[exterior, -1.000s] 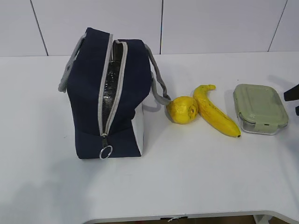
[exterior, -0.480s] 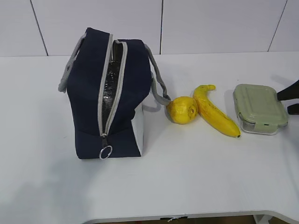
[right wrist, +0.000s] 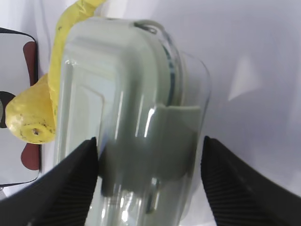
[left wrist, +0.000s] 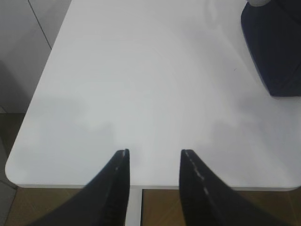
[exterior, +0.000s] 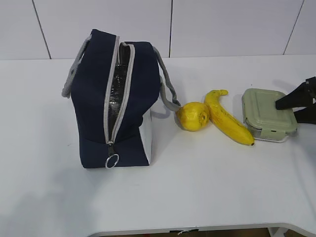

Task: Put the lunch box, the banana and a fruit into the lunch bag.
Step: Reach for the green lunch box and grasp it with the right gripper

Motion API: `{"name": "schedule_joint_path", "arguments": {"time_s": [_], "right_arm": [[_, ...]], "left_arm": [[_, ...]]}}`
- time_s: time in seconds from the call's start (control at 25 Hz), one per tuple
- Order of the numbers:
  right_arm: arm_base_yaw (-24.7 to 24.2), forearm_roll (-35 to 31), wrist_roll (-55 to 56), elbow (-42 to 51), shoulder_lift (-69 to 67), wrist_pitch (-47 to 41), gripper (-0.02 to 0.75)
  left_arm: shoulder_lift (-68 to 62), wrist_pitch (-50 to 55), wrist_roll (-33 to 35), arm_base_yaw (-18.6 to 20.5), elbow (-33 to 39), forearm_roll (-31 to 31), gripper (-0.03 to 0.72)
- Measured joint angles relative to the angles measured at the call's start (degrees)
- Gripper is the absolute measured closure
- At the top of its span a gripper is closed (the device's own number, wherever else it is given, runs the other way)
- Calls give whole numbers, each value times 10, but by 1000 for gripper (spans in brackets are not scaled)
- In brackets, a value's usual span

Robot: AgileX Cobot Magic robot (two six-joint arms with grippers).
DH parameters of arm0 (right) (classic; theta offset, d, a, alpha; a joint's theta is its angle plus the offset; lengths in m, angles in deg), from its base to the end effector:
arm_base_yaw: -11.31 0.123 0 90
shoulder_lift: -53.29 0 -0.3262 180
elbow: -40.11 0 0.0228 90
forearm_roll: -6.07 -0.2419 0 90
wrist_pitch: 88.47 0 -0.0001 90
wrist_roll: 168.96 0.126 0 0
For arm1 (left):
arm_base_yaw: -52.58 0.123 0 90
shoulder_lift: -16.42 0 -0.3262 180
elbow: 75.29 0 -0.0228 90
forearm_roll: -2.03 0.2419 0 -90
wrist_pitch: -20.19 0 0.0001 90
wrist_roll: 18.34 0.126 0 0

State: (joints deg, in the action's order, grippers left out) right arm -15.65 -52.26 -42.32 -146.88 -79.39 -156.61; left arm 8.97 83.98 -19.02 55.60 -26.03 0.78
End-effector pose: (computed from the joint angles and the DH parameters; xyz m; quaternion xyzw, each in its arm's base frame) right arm 0.4312 -0.1076 0.1630 0.0304 0.8975 0.3943 0.1951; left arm -0.0251 -0.0038 0.2531 -0.0274 0.8677 -0.0008 0.4963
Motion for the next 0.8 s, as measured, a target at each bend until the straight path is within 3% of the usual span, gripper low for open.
{"name": "schedule_joint_path", "arguments": {"time_s": [0.44, 0.8], "right_arm": [[1, -11, 0, -1, -7, -2, 195], [1, -19, 3, -2, -8, -9, 281]], "left_arm": [[0, 0, 0, 0, 0, 0, 437], [0, 0, 0, 0, 0, 0, 437]]}}
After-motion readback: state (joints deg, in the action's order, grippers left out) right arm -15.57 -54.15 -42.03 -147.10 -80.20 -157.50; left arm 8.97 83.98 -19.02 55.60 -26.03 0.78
